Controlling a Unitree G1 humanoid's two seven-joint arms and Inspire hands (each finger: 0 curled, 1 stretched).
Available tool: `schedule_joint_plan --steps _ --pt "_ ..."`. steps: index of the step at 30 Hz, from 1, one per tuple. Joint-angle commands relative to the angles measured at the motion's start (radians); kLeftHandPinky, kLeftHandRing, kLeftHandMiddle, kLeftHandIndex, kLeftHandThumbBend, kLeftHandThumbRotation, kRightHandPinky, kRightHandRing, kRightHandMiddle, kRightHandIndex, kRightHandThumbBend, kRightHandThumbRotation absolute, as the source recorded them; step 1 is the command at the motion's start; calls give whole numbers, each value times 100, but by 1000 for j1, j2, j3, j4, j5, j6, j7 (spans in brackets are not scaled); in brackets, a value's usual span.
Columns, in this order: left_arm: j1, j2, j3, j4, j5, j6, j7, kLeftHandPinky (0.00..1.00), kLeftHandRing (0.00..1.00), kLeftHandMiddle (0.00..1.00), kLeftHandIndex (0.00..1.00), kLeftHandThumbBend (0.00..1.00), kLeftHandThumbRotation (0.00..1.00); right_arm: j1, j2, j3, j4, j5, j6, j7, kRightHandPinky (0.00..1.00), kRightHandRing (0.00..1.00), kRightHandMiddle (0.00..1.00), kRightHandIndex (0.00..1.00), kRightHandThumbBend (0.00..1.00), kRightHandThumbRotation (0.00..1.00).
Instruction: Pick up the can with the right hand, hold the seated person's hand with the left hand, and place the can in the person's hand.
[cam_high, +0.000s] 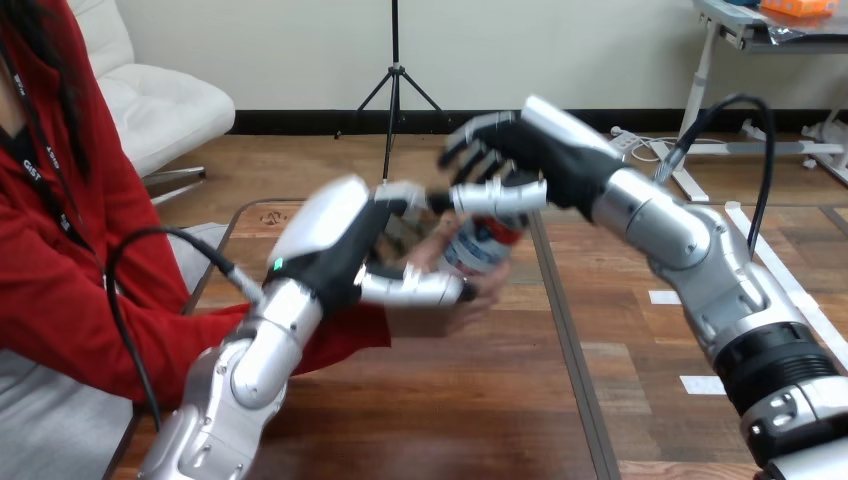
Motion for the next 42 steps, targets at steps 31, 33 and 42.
schedule_joint_plan --steps 31,33,42 --pt "4 59 36 -13 -14 -115 158 74 97 96 99 67 87 157 -50 -117 -246 174 -29 -4 60 73 78 90 98 100" --pt "10 59 37 -16 -19 -112 154 73 97 95 98 67 86 164 -50 -120 -250 180 -33 -6 60 73 78 90 97 100" --pt "45 46 47 -18 -81 -124 134 71 96 94 95 62 80 203 -49 -136 -269 215 -53 -15 60 73 78 88 94 100"
